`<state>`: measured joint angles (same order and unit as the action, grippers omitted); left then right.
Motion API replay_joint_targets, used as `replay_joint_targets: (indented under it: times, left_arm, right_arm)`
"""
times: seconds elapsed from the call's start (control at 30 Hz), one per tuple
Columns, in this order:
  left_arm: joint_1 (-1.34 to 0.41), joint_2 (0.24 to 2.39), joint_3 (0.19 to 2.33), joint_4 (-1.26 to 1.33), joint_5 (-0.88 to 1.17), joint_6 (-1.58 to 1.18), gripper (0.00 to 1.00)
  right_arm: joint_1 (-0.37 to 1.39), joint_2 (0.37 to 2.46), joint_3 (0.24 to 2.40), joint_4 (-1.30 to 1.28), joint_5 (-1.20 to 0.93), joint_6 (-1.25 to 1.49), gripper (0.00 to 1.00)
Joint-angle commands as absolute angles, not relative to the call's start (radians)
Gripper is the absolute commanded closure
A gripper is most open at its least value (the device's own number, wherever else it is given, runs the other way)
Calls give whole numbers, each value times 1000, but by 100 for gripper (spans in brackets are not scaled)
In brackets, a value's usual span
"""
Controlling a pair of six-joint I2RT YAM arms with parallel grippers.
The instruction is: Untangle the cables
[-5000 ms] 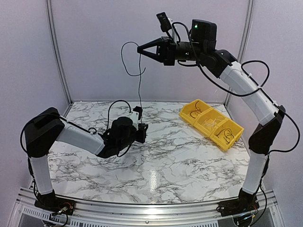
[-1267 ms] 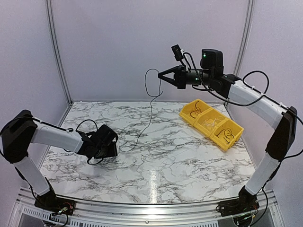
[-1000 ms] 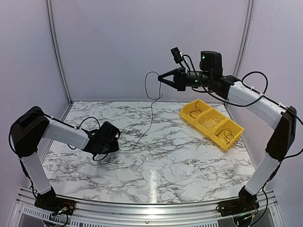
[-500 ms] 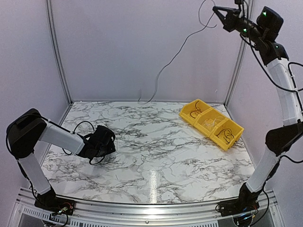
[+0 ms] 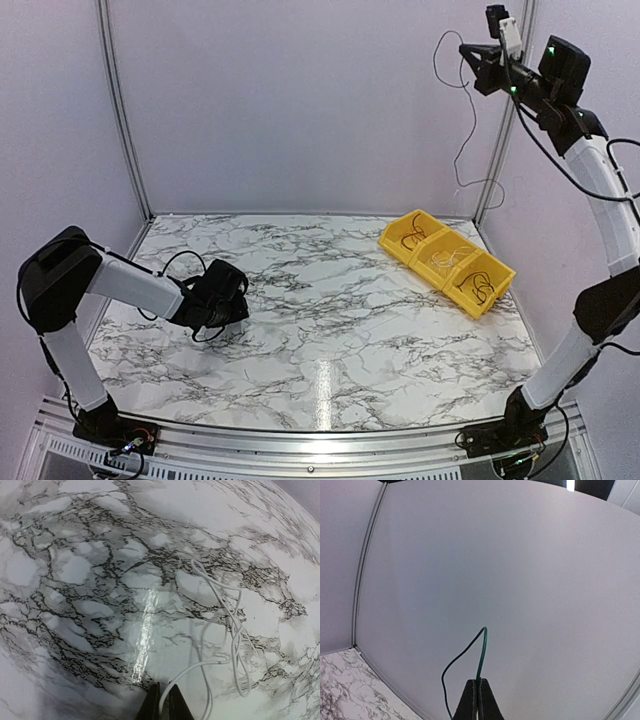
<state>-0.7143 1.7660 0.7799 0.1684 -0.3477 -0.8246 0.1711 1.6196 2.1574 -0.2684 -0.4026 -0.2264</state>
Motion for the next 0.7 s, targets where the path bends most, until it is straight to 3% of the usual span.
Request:
replay_joint_targets:
  times: [0.0, 0.27, 0.47, 0.67]
  left_arm:
    - [-715, 1830, 795, -34, -238, -779, 83]
    - [-718, 1882, 836, -40, -190, -773, 80]
    - [-719, 1916, 854, -40, -175, -765, 92]
    - [-719, 1941, 868, -38, -167, -765, 98]
  right_arm:
    - [135, 1522, 2026, -240, -308, -315, 100]
    - [64, 1435, 1900, -227, -260, -304, 100]
    - [58, 1406, 1908, -246, -246, -322, 100]
    - [56, 1399, 1942, -272, -126, -374, 100]
